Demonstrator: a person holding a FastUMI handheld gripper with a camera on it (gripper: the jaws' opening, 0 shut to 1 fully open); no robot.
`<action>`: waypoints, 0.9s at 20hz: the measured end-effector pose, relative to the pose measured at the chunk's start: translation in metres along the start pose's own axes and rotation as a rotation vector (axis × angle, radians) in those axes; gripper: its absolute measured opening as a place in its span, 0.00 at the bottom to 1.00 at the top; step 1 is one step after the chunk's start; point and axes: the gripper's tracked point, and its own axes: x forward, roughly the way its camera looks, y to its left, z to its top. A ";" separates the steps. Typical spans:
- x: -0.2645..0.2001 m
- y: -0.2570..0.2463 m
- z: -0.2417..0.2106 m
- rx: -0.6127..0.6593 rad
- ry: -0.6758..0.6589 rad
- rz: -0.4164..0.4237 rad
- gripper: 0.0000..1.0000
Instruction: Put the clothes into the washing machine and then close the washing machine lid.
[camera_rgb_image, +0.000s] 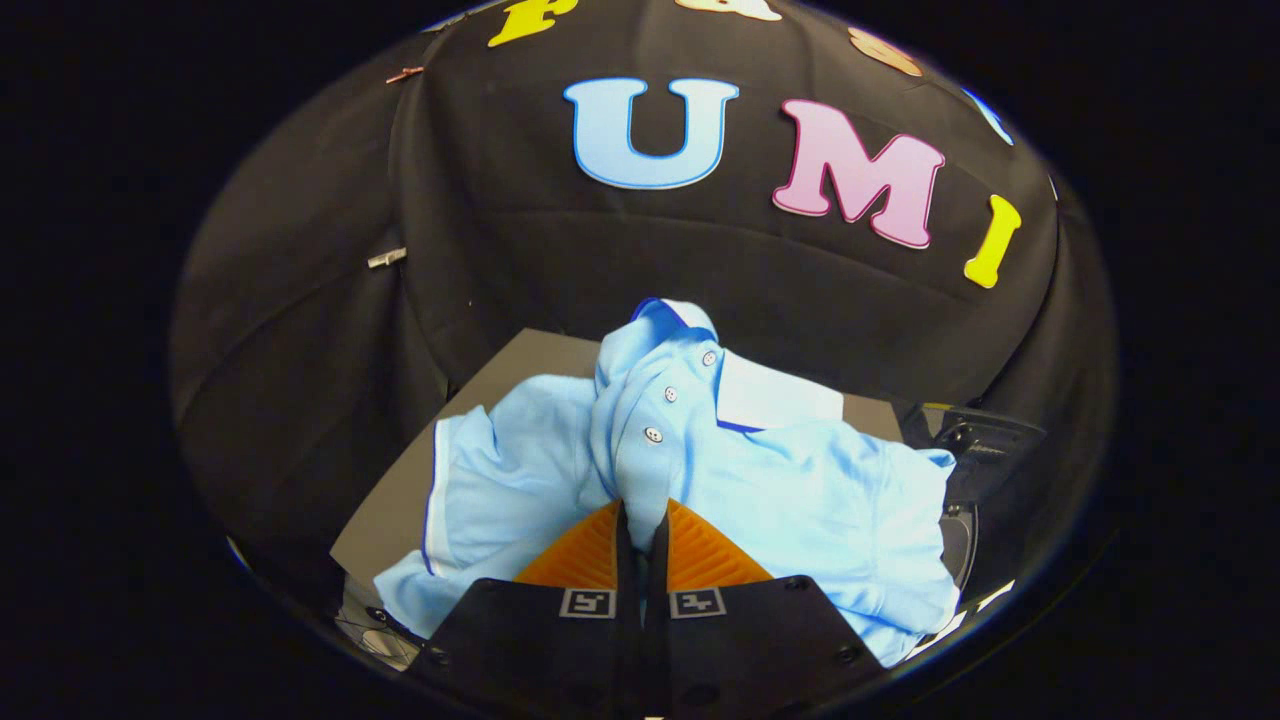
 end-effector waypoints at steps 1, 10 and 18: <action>-0.004 -0.003 0.002 0.019 -0.015 0.012 0.05; -0.020 -0.083 0.020 0.176 -0.050 0.071 0.05; -0.033 -0.152 0.036 0.230 -0.044 0.151 0.05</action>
